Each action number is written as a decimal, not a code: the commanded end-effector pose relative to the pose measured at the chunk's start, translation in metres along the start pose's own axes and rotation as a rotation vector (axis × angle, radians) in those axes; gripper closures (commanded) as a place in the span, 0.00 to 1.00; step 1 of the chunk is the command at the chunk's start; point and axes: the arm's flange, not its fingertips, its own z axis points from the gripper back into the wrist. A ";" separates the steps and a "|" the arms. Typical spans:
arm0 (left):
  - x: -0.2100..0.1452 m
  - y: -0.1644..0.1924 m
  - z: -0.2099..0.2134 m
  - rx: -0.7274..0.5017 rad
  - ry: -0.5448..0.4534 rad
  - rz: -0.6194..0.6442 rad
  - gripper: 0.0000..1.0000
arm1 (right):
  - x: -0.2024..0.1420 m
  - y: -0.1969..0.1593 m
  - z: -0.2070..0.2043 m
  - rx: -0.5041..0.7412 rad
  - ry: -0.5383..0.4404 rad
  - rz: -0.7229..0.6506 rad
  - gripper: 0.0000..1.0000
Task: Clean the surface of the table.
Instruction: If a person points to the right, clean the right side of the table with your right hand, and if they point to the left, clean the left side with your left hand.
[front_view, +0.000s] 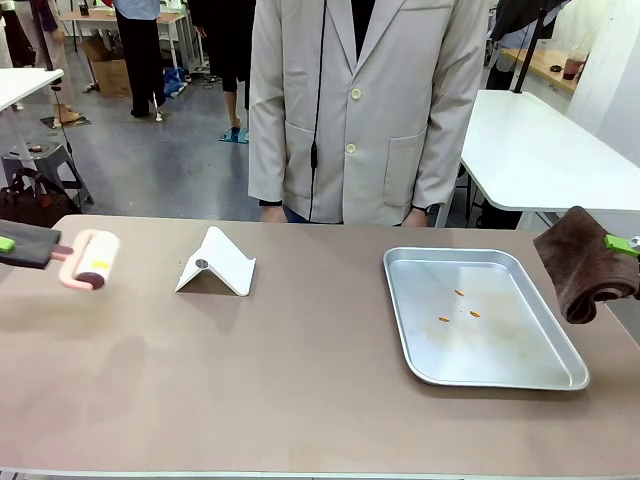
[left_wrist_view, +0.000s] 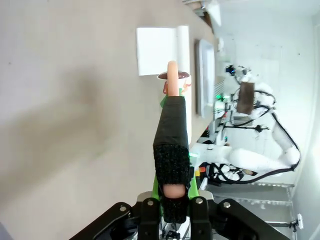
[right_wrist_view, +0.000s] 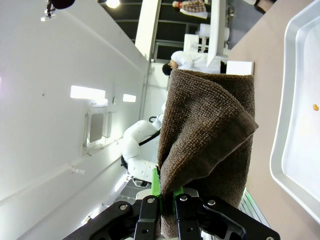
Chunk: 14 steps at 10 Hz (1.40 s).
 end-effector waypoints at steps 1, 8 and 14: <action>0.003 0.007 0.029 -0.098 -0.011 -0.007 0.79 | -0.001 0.005 -0.001 0.011 0.008 0.010 1.00; -0.024 0.075 0.151 -0.317 0.044 -0.018 0.79 | -0.001 0.005 -0.001 0.011 0.008 0.010 1.00; -0.028 0.095 0.112 -0.298 0.028 -0.005 0.79 | -0.001 0.005 -0.001 0.011 0.008 0.010 1.00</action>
